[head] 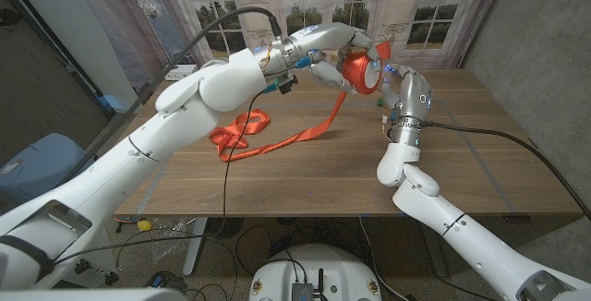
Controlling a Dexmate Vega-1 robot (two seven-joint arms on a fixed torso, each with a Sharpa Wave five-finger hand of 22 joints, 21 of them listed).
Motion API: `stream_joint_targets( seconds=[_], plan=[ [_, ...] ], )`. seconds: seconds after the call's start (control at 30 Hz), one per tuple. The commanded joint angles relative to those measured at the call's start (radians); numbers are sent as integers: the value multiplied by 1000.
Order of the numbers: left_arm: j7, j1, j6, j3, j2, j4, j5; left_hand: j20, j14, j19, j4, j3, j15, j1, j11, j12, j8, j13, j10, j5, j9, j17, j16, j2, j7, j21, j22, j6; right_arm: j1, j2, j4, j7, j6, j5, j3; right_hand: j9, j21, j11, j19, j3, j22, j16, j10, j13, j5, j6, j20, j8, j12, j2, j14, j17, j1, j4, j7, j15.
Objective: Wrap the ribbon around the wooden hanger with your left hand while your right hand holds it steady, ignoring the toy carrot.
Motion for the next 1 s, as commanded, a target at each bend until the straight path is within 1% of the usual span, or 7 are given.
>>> stream_joint_targets(
  seconds=[0.03,0.27,0.4,0.43,0.63,0.87,1.0],
  plan=[
    [-4,68,-3,0,28,30,-79,-96,91,-4,52,62,-88,217,-9,4,0,268,333,6,2,4,1,217,211,4,2,209,-23,24,-27,-75,19,-5,49,34,8,-6,-2,10,3,-1,91,3,6,131,4,36,4,23,10,2,15,7,22,-132],
    [0,103,2,1,45,58,-117,-96,91,-6,52,64,-87,217,-8,1,-2,271,334,6,3,4,1,218,213,6,1,207,-44,103,-20,-75,55,-64,120,34,9,-6,-2,11,3,-4,93,3,7,130,4,37,4,23,11,2,15,7,22,-130],
    [12,126,0,-1,54,78,-140,-95,91,-7,52,64,-87,217,-6,0,-3,274,333,5,2,5,1,217,213,7,1,209,-56,160,-10,-75,79,-102,162,34,10,-8,-4,10,3,-4,92,3,7,130,4,37,4,23,12,3,14,8,22,-129],
    [12,129,-3,0,56,85,-145,-95,90,-7,52,65,-87,218,-6,0,-3,275,333,5,3,5,0,217,213,8,1,208,-57,169,-8,-75,82,-107,168,34,8,-8,-10,11,3,-5,92,3,7,132,6,38,5,22,13,3,15,7,22,-129],
    [42,157,2,-5,69,99,-143,-94,90,-8,52,65,-87,217,-9,-3,-4,276,334,5,5,5,0,216,214,9,1,208,-61,196,-5,-75,94,-122,191,34,5,-7,-20,11,3,-8,93,4,7,132,8,39,6,22,14,3,13,7,23,-128],
    [70,198,40,-23,89,111,-162,-94,90,-10,53,67,-87,218,-7,-5,-6,277,336,5,6,5,0,217,213,10,1,206,-79,230,0,-75,135,-138,233,34,7,-4,-20,11,3,-9,96,4,7,131,8,39,7,23,14,5,13,7,24,-127],
    [77,205,68,-25,98,123,-168,-93,90,-11,53,68,-87,217,-7,-8,-8,278,335,5,6,5,0,217,213,11,0,207,-89,247,7,-75,160,-153,253,34,8,-2,-19,11,3,-8,96,3,7,131,8,40,7,23,15,8,14,7,24,-130]
  ],
)
